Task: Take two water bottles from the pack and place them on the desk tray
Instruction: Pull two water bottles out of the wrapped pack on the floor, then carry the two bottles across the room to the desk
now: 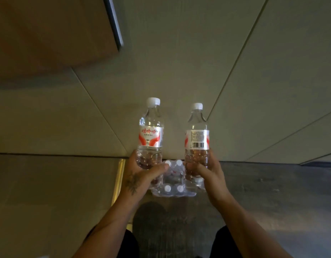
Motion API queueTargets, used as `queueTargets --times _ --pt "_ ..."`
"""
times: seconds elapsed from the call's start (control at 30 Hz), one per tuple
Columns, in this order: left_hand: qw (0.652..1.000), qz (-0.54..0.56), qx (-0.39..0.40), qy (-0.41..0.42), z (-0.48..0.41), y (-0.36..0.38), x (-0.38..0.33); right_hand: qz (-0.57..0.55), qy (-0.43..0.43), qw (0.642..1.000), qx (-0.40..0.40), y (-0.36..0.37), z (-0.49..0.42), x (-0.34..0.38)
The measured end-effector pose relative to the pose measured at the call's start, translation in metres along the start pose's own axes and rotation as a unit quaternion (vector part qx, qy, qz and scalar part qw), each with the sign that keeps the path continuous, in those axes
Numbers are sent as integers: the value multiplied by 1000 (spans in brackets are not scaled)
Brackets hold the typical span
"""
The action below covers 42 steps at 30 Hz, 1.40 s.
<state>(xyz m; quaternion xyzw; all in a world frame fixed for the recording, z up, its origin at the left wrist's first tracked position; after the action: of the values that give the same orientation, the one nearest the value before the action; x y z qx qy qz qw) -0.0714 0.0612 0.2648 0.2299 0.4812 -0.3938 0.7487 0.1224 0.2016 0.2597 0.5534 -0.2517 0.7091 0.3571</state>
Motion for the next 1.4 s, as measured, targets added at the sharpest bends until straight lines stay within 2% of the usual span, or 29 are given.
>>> queueTargets --times 0.43,0.67,0.87,1.03,1.17,1.4 --pt "999 32 -3 26 204 -10 -312 -12 -24 1000 13 23 131 335" --pt "998 39 -9 39 281 -12 -410 -35 -49 998 31 29 182 456" --pt "998 55 0 43 307 -5 -442 -52 -67 996 29 20 213 495" --pt "996 43 54 48 305 12 -458 -51 -78 995 -17 4 243 509" --pt "989 35 135 57 304 38 -468 -63 -101 989 -83 -11 273 517" --pt "953 -23 291 82 324 107 -479 -100 -116 951 -268 -52 362 494"
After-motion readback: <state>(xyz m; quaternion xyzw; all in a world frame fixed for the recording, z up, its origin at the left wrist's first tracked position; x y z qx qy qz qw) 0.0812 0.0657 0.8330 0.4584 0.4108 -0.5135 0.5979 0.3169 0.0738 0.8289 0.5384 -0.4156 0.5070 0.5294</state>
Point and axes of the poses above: each hand's wrist, its own z-axis away from the middle knuckle, its own y-axis out of the palm, x = y × z, the point moved 10 cm from there along -z, towards the middle knuckle, and after that the axes turned 6 degrees about x, right-handed, at the moved point
